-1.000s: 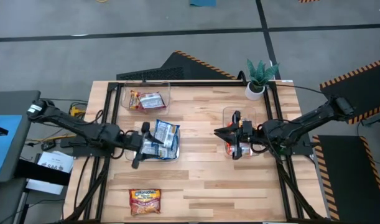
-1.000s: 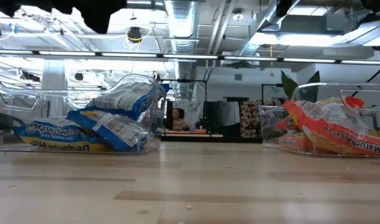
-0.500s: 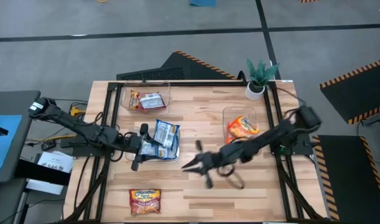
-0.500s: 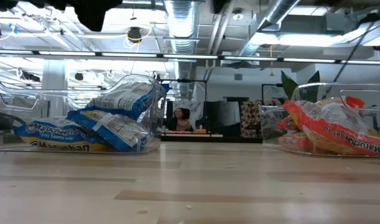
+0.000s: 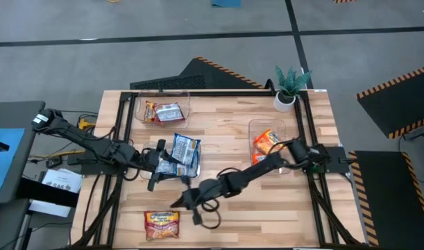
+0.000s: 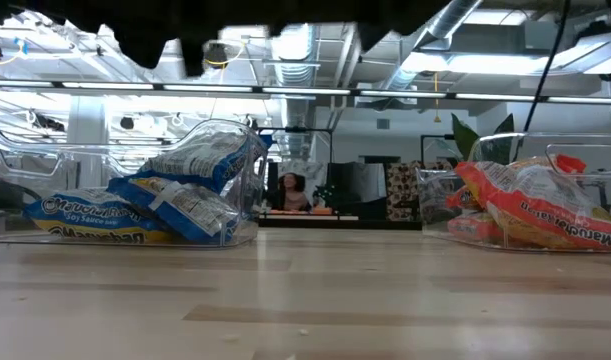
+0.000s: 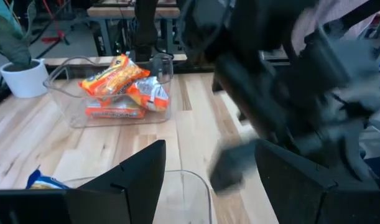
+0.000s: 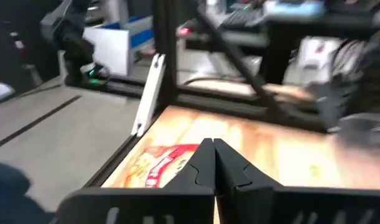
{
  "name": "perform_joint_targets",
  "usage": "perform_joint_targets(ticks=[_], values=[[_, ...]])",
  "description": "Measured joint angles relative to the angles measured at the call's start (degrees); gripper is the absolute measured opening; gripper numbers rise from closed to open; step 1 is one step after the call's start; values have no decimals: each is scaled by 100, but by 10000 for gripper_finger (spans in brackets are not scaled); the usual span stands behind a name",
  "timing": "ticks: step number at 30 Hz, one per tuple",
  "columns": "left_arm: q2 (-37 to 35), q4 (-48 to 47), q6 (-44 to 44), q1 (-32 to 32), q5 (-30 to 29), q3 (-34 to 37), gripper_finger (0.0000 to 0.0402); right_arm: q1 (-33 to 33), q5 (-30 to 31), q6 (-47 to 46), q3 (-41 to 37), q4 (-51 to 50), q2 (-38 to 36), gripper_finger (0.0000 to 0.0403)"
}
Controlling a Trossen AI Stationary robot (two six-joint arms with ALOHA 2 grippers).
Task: Sort Maruchan noodles
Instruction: Put the red noodle pack into the top transparent bin
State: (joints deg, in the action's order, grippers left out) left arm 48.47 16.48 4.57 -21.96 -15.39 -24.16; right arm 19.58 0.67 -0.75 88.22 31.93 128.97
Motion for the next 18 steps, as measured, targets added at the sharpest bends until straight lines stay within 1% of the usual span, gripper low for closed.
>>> perform_joint_targets(ticks=[2,8,13,18], values=[[0,-10,-34,0,0,0,235,-24,-94,-35,290,-267,283,8],[0,0,-39,0,1,0,235,-23,-128,-118,1036,-530,1061,7],[0,-1,-37,0,0,0,235,-10,-556,-122,1568,-722,1600,7],[0,-1,-31,2,1,0,235,-3,-871,-185,1888,-1094,1875,7]])
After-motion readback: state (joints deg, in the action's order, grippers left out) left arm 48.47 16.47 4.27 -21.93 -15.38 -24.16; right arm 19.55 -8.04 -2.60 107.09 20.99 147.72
